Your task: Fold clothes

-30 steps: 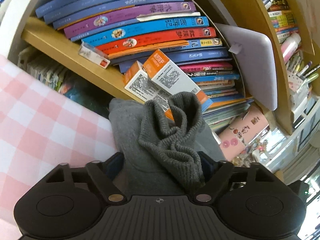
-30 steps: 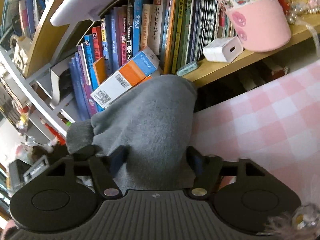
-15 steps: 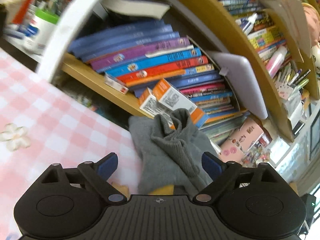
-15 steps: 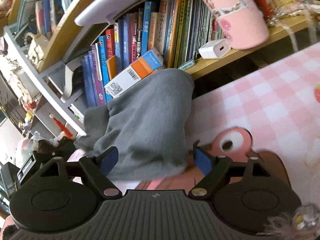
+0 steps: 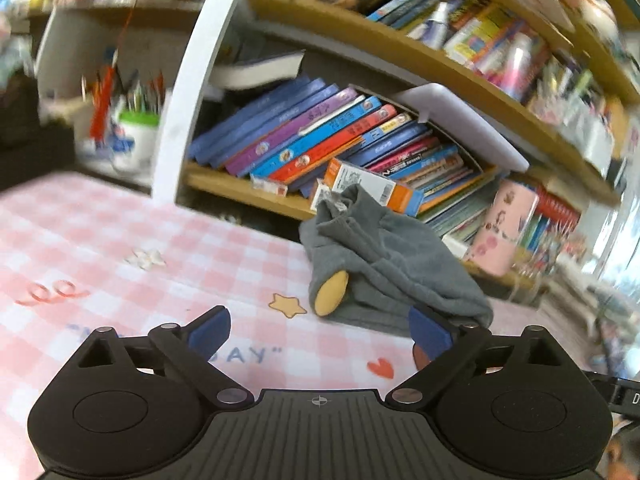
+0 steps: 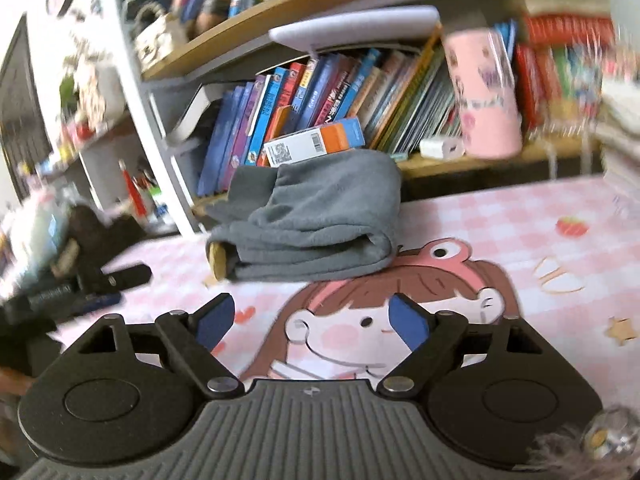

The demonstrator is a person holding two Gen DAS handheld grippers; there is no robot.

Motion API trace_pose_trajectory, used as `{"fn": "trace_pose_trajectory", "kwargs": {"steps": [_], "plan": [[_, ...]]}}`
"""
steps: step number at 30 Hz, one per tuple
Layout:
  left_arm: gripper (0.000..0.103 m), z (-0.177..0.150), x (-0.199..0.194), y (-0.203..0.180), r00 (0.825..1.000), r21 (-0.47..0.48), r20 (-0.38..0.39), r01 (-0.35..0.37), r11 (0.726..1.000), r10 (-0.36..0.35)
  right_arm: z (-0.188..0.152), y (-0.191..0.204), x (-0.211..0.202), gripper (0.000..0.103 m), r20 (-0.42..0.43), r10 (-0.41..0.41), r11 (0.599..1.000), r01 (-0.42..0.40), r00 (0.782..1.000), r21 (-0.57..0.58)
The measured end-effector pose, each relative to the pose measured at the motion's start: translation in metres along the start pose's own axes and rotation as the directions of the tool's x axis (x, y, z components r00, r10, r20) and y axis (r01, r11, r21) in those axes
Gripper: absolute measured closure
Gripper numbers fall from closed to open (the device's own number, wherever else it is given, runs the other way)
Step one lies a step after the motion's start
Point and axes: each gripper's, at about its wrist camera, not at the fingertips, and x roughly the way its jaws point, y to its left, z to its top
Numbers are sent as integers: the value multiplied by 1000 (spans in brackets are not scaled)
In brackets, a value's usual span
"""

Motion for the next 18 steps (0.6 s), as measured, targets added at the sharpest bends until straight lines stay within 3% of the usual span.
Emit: {"fn": "trace_pose_trajectory", "kwargs": {"steps": [8, 18], "plan": [[0, -9, -19, -18, 1000, 74, 9, -13, 997, 13, -16, 18, -12, 13, 53, -114, 986, 119, 992, -114], [0, -15, -15, -33, 998, 181, -18, -54, 982, 58, -14, 13, -11, 4, 57, -163, 982, 168, 985, -91]]}}
